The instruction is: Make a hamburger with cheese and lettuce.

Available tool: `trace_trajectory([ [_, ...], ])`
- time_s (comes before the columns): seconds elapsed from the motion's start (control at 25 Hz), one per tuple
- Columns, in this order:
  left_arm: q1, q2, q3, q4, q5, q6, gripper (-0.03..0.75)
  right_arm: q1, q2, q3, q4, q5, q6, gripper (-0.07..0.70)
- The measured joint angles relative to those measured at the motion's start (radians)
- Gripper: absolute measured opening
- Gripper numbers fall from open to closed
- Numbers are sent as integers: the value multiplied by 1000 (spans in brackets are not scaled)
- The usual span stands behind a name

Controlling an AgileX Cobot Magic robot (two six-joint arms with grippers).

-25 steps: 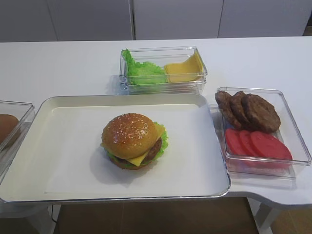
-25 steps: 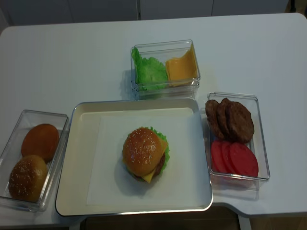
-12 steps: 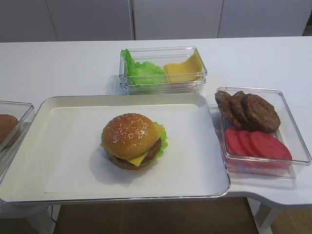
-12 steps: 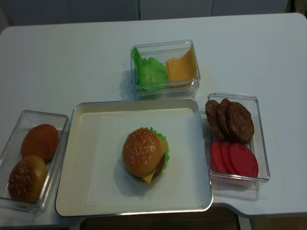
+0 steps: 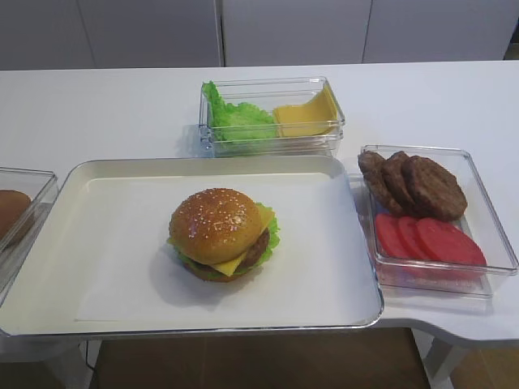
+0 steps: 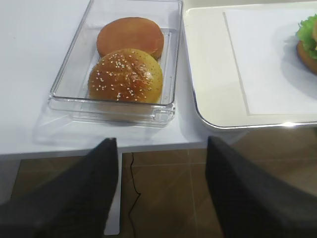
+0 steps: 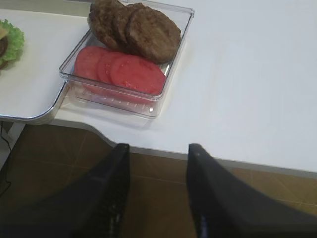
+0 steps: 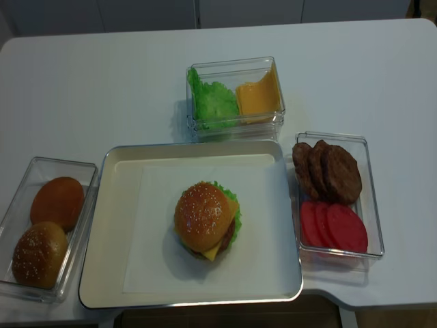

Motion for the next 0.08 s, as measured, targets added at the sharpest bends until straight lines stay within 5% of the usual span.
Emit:
trace_trajectory([
  [0.08,0,0,0,0,-1,0,418,0,0,0,0,0,0,289],
])
